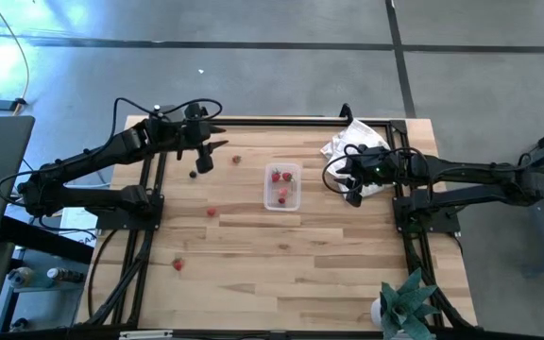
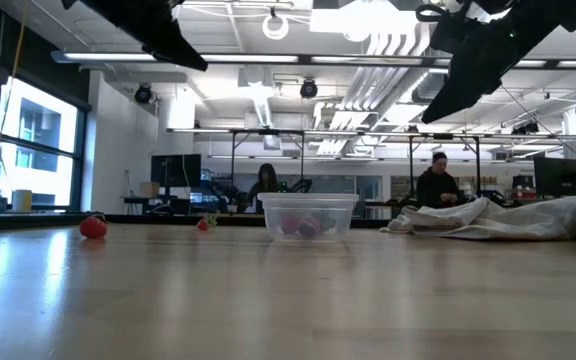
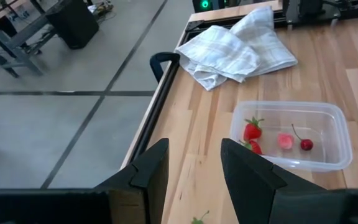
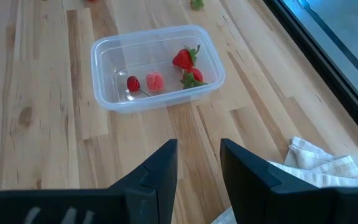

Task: Pick and placing Produce into tupperware
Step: Put the strawberry into the transparent container

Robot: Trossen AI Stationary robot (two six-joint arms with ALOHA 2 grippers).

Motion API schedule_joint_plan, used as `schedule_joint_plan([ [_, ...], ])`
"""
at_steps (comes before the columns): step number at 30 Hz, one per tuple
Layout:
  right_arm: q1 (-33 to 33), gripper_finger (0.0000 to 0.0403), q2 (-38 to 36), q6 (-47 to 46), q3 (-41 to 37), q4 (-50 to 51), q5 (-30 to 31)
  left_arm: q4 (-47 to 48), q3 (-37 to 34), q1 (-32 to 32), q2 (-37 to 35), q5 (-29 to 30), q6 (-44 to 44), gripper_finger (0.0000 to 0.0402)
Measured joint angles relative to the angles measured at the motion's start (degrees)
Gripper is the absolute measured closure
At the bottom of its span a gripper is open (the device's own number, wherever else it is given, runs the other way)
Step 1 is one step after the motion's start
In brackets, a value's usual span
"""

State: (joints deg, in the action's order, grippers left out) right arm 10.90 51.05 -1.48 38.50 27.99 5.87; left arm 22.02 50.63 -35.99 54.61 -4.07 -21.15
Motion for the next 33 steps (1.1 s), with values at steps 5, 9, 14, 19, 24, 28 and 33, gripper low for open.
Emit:
schedule_joint_plan([
  [5,0.00,0.0291,0.00,0.00,0.00,0.00,0.00,-0.06,0.00,0.00,0.00,1.12,1.66,0.0266],
  [9,0.00,0.0291,0.00,0.00,0.00,0.00,0.00,-0.09,0.00,0.00,-0.09,1.45,8.03,0.0266],
  [14,-0.02,0.0291,0.00,0.00,0.00,0.00,-0.02,-4.28,4.32,-2.67,-3.87,-1.01,7.29,0.0266],
  [19,-0.02,0.0291,-0.02,0.00,0.00,0.00,-0.02,5.80,16.75,-7.37,-4.82,5.34,-2.49,0.0266],
  [24,-0.01,0.0291,-0.02,0.00,0.00,0.00,-0.02,21.47,26.28,-11.65,1.19,5.28,-10.55,0.0266],
  [28,-0.02,0.0291,-0.02,0.00,0.00,0.00,-0.02,37.16,28.77,-17.78,11.76,-4.13,-15.59,0.0266],
  [33,-0.02,0.0291,-0.02,0.00,0.02,0.00,-0.02,44.06,28.66,-18.37,27.33,-8.17,-14.68,0.0266],
])
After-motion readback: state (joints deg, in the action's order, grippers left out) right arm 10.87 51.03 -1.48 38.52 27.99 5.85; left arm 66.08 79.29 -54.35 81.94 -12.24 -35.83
